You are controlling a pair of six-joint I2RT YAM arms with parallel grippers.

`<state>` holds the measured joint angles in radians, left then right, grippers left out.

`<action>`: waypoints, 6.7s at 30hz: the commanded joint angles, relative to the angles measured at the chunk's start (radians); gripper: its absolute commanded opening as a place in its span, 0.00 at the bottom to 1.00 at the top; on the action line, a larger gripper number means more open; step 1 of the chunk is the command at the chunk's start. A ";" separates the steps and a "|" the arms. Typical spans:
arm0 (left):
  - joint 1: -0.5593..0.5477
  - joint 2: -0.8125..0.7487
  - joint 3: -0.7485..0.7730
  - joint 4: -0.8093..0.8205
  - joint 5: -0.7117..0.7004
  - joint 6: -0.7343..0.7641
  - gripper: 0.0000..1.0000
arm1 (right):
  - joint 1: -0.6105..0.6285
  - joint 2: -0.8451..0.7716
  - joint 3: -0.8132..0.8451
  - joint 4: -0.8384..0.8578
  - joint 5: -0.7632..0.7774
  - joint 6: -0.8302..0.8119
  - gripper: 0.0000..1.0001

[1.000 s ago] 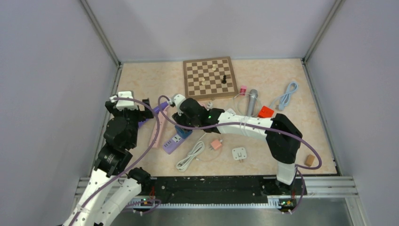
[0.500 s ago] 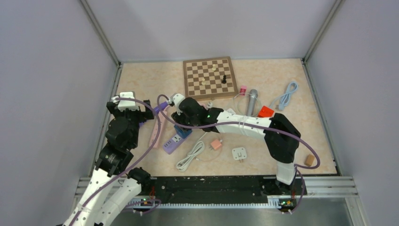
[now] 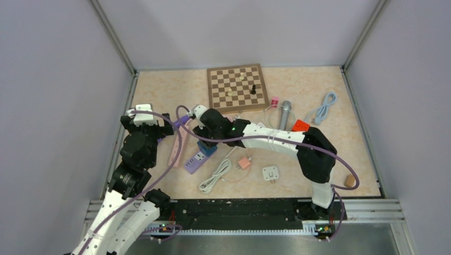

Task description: Insert the plug

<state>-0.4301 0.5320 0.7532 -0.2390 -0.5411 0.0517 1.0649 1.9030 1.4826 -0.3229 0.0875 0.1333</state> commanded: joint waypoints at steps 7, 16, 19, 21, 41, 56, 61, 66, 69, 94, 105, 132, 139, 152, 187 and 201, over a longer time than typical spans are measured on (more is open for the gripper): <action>0.004 -0.029 -0.016 0.047 -0.050 0.010 0.99 | 0.005 0.219 -0.058 -0.384 -0.079 0.013 0.00; 0.004 -0.061 -0.030 0.073 -0.108 0.005 0.99 | 0.005 0.262 -0.058 -0.492 -0.095 0.009 0.00; 0.004 -0.081 -0.040 0.087 -0.144 0.006 0.99 | 0.005 0.271 -0.072 -0.494 -0.070 0.021 0.00; 0.004 -0.097 -0.047 0.096 -0.160 0.011 0.99 | 0.006 0.262 -0.099 -0.468 -0.062 0.030 0.00; 0.004 -0.108 -0.033 0.086 -0.072 -0.030 0.99 | -0.115 -0.104 0.234 -0.352 -0.278 0.083 0.99; 0.004 0.024 -0.024 -0.031 0.299 -0.264 0.93 | -0.294 -0.638 -0.441 -0.399 -0.004 0.344 0.91; 0.004 0.057 -0.037 0.004 0.350 -0.298 0.93 | -0.313 -0.656 -0.617 -0.504 -0.020 0.484 0.96; 0.004 0.089 -0.038 0.013 0.363 -0.312 0.92 | -0.313 -0.657 -0.733 -0.420 -0.024 0.511 0.99; 0.004 0.093 -0.043 0.025 0.371 -0.318 0.92 | -0.313 -0.627 -0.760 -0.350 -0.053 0.491 0.99; 0.004 0.148 0.046 -0.030 0.381 -0.430 0.92 | -0.293 -0.589 -0.530 -0.256 -0.060 0.253 0.34; 0.005 0.457 0.340 -0.188 0.992 -0.559 0.91 | -0.234 -0.591 -0.292 -0.079 -0.303 -0.001 0.35; 0.006 0.685 0.370 -0.212 1.361 -0.709 0.64 | -0.113 -0.553 -0.160 0.059 -0.323 -0.327 0.38; 0.005 0.695 0.348 -0.245 1.381 -0.683 0.54 | -0.090 -0.487 -0.078 -0.024 -0.292 -0.366 0.39; 0.006 0.685 0.329 -0.215 1.439 -0.685 0.00 | -0.088 -0.473 -0.024 -0.098 -0.263 -0.302 0.73; 0.031 0.438 0.287 0.019 1.558 -0.576 0.00 | -0.345 -0.569 -0.178 0.391 -1.013 0.384 0.48; 0.031 0.409 0.271 0.030 1.592 -0.572 0.00 | -0.334 -0.529 -0.175 0.411 -1.042 0.401 0.39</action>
<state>-0.4015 0.9615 1.0351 -0.2691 1.0195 -0.5251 0.7238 1.3609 1.2724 0.0696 -0.9298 0.5583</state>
